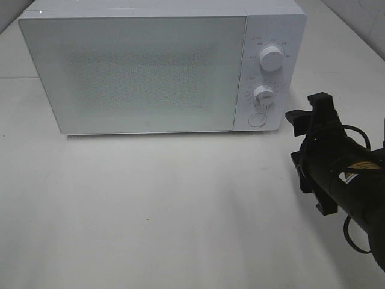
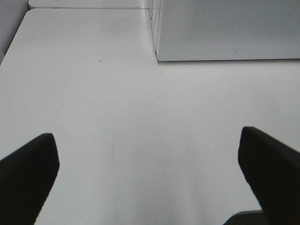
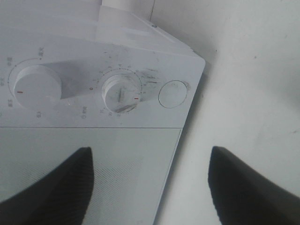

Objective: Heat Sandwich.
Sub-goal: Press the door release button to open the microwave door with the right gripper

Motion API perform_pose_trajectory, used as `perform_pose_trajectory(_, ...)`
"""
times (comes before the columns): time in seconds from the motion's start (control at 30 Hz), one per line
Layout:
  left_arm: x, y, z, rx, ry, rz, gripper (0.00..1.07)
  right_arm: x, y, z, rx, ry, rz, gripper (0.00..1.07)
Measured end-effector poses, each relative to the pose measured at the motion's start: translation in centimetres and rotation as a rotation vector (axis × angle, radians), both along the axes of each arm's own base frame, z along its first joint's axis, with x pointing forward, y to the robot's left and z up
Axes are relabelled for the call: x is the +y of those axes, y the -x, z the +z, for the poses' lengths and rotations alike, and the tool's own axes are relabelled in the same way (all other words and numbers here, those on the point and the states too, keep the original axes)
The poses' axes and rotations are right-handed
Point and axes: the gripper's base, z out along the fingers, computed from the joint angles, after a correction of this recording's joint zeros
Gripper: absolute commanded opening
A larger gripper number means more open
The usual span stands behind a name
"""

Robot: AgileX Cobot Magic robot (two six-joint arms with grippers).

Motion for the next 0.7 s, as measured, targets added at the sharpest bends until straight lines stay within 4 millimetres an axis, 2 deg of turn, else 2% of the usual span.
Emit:
perform_pose_trajectory(0.03,0.0,0.0,0.0,0.0,0.0,0.0,0.99,0.0,0.0,0.0,0.0,0.0,0.0,0.62)
perform_pose_trajectory(0.17,0.0,0.0,0.0,0.0,0.0,0.0,0.99,0.0,0.0,0.0,0.011,-0.132,-0.048,0.44)
perform_pose_trajectory(0.2,0.0,0.0,0.0,0.0,0.0,0.0,0.99,0.0,0.0,0.0,0.011,-0.132,-0.048,0.44)
perform_pose_trajectory(0.23,0.0,0.0,0.0,0.0,0.0,0.0,0.99,-0.01,0.0,0.0,0.014,-0.158,-0.058,0.39)
perform_pose_trajectory(0.27,0.0,0.0,0.0,0.0,0.0,0.0,0.99,-0.01,0.0,0.0,0.014,-0.165,-0.06,0.26)
perform_pose_trajectory(0.33,0.0,0.0,0.0,0.0,0.0,0.0,0.99,-0.02,0.0,0.0,0.015,-0.173,-0.064,0.12)
perform_pose_trajectory(0.37,0.0,0.0,0.0,0.0,0.0,0.0,0.99,-0.02,0.0,0.0,0.015,-0.173,-0.064,0.12)
perform_pose_trajectory(0.4,0.0,0.0,0.0,0.0,0.0,0.0,0.99,-0.02,0.0,0.0,0.015,-0.174,-0.064,0.0)
perform_pose_trajectory(0.7,0.0,0.0,0.0,0.0,0.0,0.0,0.98,0.03,0.08,-0.24,0.042,-0.172,-0.062,0.0)
